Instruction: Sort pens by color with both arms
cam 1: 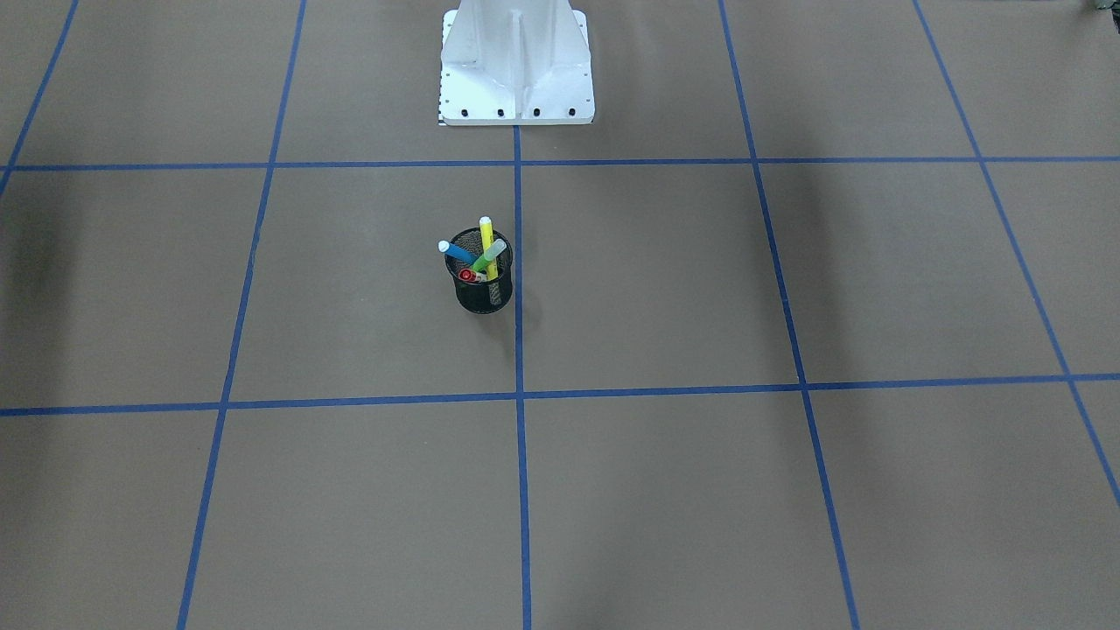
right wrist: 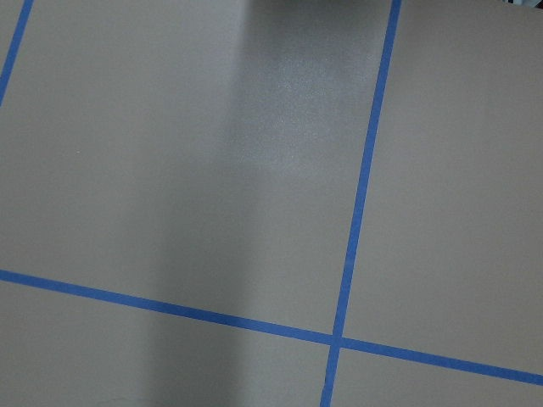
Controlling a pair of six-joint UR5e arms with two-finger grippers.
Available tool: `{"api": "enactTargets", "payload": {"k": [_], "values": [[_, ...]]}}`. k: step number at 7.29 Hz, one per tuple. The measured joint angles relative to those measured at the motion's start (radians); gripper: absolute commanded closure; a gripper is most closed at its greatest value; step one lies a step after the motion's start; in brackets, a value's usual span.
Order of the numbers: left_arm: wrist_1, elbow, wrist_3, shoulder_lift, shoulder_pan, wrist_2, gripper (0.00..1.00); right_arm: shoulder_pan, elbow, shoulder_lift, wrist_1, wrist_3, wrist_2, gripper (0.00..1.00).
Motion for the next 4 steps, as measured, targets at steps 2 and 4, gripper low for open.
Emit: {"api": "enactTargets", "payload": {"k": [2,4], "values": [[0.0,0.001,0.0,-0.001,0.001,0.0,0.0,-0.001,-0.001,0.0,0.001,0.0,0.002,0.0],[0.0,0.002,0.0,-0.001,0.002,0.0,0.0,-0.027,0.001,0.015,0.006,0.0,-0.001,0.0]]}}
